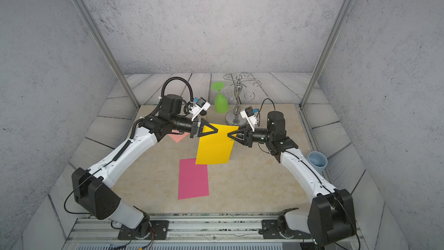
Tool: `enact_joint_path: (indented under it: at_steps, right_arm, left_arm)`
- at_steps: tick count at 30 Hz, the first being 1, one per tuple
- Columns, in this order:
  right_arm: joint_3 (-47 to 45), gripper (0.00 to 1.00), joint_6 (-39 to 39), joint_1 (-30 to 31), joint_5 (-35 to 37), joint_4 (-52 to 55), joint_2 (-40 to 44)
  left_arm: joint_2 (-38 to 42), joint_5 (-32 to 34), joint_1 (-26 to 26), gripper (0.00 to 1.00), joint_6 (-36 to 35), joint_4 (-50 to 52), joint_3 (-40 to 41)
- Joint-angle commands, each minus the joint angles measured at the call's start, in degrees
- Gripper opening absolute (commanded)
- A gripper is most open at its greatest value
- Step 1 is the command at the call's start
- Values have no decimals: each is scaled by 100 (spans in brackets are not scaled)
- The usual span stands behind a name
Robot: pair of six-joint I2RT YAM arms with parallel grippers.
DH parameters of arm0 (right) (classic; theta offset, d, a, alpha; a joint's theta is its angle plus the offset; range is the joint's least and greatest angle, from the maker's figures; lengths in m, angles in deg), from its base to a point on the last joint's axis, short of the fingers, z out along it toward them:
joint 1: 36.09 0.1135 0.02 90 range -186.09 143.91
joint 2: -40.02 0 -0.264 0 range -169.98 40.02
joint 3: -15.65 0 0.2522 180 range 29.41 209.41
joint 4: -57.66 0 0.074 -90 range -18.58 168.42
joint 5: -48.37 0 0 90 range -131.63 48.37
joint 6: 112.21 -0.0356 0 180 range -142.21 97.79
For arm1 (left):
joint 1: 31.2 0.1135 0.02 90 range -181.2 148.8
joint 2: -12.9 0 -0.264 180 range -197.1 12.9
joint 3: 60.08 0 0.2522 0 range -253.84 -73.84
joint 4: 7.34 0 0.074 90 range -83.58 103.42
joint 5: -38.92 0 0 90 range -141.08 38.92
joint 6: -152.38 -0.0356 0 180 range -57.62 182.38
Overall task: Unclip the paperclips from the documents
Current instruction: Adjust the document.
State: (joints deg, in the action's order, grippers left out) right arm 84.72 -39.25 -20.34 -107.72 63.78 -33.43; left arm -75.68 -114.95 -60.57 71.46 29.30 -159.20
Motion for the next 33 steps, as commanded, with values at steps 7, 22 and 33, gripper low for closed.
enact_joint_path:
  at_steps: [7,22,33]
  right_arm:
    - [68,1,-155,25,-328,-208,-11]
    - [173,0,-124,-106,-178,9,297]
    - [283,0,-194,-240,-177,36,397]
  left_arm:
    - [66,-29,5,0,-19,-107,-47]
    - [329,146,71,28,157,-277,298]
    - [459,99,98,29,334,-574,770]
